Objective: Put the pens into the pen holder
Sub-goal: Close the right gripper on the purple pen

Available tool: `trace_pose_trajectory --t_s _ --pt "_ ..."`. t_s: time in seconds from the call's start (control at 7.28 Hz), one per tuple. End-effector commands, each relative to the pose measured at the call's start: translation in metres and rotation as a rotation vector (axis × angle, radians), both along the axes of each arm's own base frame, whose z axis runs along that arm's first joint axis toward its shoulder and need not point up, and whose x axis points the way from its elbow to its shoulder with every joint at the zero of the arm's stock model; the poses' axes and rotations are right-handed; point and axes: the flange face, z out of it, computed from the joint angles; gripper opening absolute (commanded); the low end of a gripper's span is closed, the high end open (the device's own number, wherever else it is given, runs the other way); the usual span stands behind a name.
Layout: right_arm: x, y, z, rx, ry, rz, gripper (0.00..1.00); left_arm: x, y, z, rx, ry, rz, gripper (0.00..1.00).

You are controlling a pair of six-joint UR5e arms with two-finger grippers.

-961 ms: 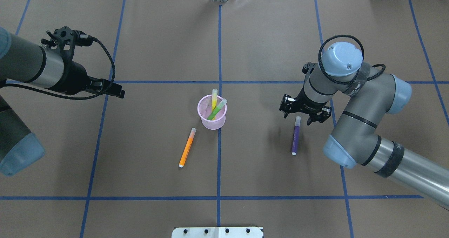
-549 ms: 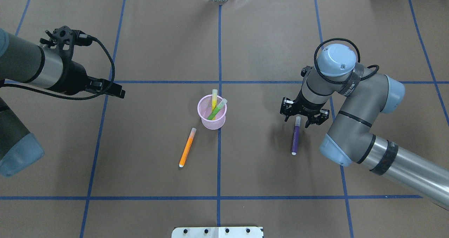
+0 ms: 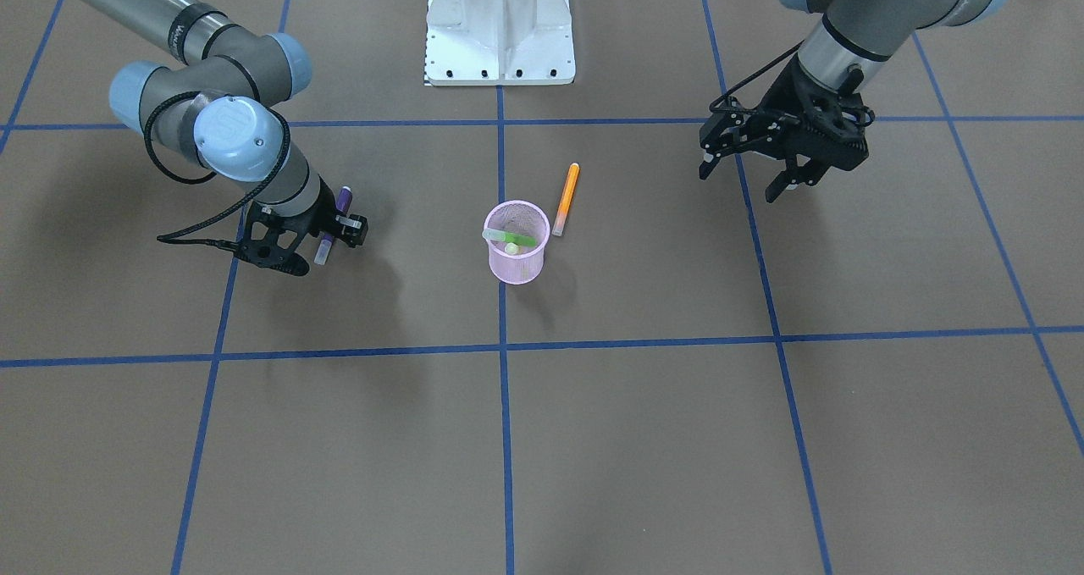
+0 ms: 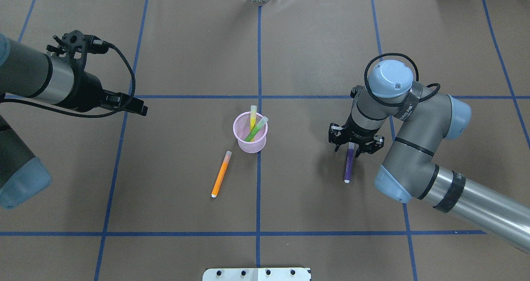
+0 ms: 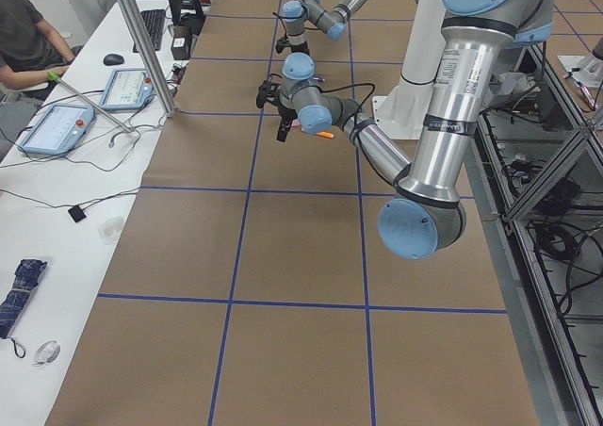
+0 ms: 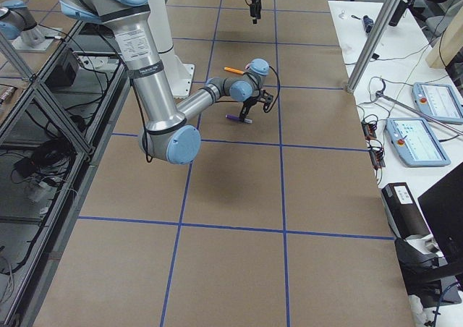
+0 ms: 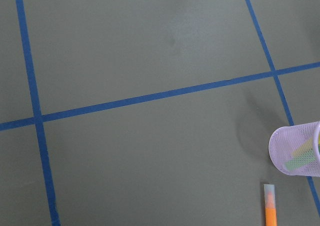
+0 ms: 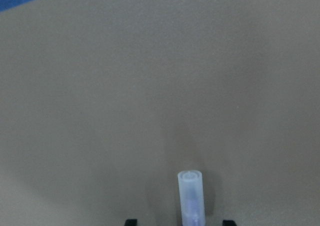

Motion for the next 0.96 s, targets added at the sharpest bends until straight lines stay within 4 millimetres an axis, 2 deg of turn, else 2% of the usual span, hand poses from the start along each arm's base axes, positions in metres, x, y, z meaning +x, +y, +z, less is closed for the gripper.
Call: trace_pose_trajectory --t_s 0.0,0.14,0.41,0.69,0.82 --pt "0.003 0.002 0.004 -0.005 0.005 -0.002 0.61 0.0 0.0 0.0 0.0 0.0 0.001 0.99" --pt "0.004 0.001 0.006 -0.006 0.008 0.0 0.55 0.0 0.0 -0.001 0.002 0.001 -0.001 0.99" --pt "0.005 0.002 0.008 -0.006 0.01 0.0 0.53 0.0 0.0 -0.002 0.004 0.003 -0.001 0.99" --pt "0.006 0.003 0.012 -0.01 0.015 0.0 0.43 0.001 0.0 -0.003 0.004 0.003 -0.001 0.99" --pt "0.007 0.004 0.016 -0.014 0.019 0.0 0.25 -0.001 0.0 -0.003 0.007 0.005 -0.002 0.99"
